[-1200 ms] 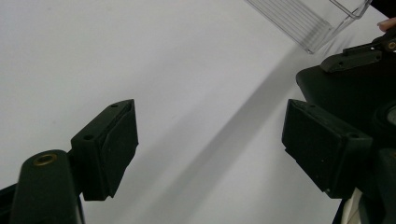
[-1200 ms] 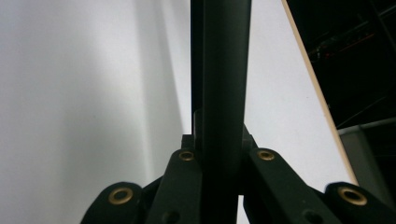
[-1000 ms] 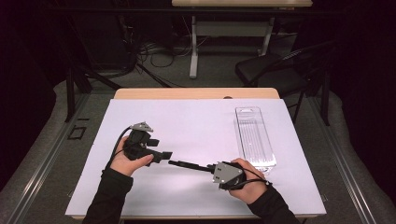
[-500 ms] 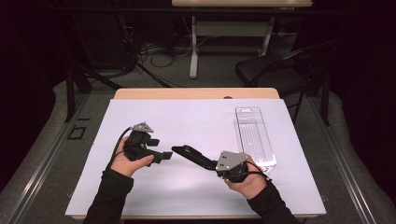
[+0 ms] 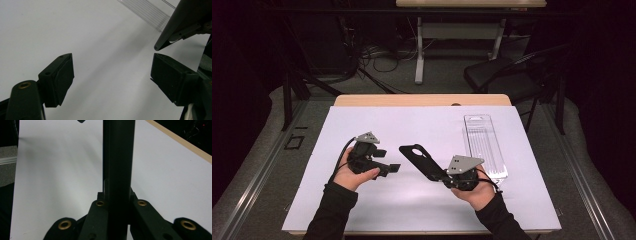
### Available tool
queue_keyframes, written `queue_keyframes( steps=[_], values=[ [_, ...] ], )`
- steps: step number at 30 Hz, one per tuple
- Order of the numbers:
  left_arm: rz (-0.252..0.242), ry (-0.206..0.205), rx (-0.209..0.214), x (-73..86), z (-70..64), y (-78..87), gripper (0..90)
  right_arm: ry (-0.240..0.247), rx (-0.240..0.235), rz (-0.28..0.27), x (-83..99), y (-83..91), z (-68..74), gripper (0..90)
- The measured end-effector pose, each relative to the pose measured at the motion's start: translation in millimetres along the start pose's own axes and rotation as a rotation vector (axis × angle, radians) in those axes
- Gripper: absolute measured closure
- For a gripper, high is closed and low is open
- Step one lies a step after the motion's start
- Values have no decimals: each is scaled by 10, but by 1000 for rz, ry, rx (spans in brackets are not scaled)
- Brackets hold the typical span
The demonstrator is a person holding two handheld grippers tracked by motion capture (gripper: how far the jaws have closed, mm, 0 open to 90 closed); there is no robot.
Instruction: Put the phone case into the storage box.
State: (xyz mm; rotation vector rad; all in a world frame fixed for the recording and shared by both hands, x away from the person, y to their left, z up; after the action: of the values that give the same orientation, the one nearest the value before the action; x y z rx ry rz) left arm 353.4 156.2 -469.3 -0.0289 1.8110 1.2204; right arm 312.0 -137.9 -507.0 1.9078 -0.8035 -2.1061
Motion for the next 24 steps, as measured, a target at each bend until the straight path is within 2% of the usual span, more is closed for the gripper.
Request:
queue_keyframes(
  steps=[13,17,24],
  values=[
    [-35,41,52,-11,-50,5,213,-79,-44,-73,122,-33,-46,876],
    [-48,34,53,-24,-91,37,214,-97,-52,-87,137,-24,-42,876],
    [-101,24,61,-53,-164,121,262,-117,-60,-113,159,-29,-24,875]
  ],
)
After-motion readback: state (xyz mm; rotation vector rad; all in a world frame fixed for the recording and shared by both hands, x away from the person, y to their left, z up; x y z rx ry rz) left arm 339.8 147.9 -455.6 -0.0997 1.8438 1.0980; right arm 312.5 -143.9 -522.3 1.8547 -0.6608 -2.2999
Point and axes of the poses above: each handheld gripper's, and its own axes: y roughly backward along the jaws, x roughly out of its underside, z roughly to its left, the point moved 1 cm from there along -y, roughly forward along the jaws, and after that the axes turned 13 degrees about -x, right-handed, at the moved point
